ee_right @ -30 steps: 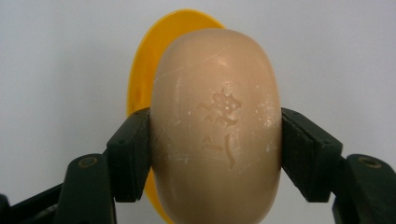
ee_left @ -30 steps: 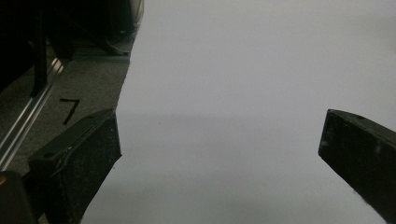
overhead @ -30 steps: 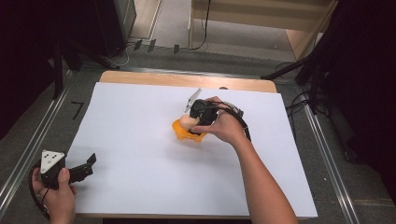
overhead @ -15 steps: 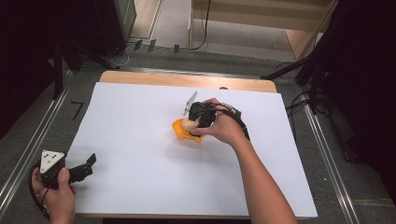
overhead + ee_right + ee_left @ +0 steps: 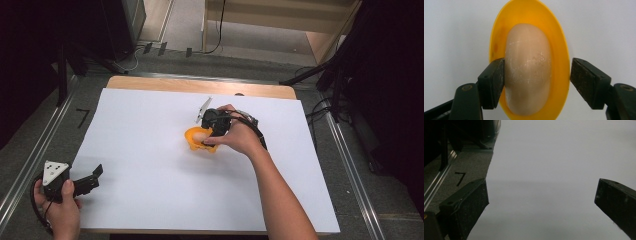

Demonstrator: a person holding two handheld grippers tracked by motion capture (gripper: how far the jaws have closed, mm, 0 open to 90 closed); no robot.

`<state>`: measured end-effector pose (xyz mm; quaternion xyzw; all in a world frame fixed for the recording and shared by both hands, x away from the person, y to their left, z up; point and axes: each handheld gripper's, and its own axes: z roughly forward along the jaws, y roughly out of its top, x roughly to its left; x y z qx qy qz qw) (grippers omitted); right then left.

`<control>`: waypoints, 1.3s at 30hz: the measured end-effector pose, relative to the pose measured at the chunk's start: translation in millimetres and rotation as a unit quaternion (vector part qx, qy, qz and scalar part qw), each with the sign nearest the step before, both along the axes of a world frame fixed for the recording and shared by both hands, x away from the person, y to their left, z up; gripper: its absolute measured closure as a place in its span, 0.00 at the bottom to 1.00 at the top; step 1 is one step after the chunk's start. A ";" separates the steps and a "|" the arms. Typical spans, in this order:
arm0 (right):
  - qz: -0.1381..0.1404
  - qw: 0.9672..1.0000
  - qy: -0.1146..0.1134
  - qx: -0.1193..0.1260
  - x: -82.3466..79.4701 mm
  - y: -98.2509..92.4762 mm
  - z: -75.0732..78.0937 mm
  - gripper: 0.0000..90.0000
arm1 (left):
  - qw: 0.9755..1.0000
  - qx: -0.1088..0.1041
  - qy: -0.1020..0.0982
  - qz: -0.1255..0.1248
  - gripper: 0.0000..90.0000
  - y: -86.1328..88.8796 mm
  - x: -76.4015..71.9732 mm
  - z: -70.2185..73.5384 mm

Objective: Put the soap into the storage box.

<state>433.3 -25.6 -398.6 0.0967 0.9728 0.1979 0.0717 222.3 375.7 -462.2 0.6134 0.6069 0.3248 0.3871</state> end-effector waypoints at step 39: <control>-0.226 0.961 0.010 0.157 -38.9 -129.5 -2.8 0.01 | 1.000 0.003 -0.001 0.001 0.00 -0.8 -0.5 0.1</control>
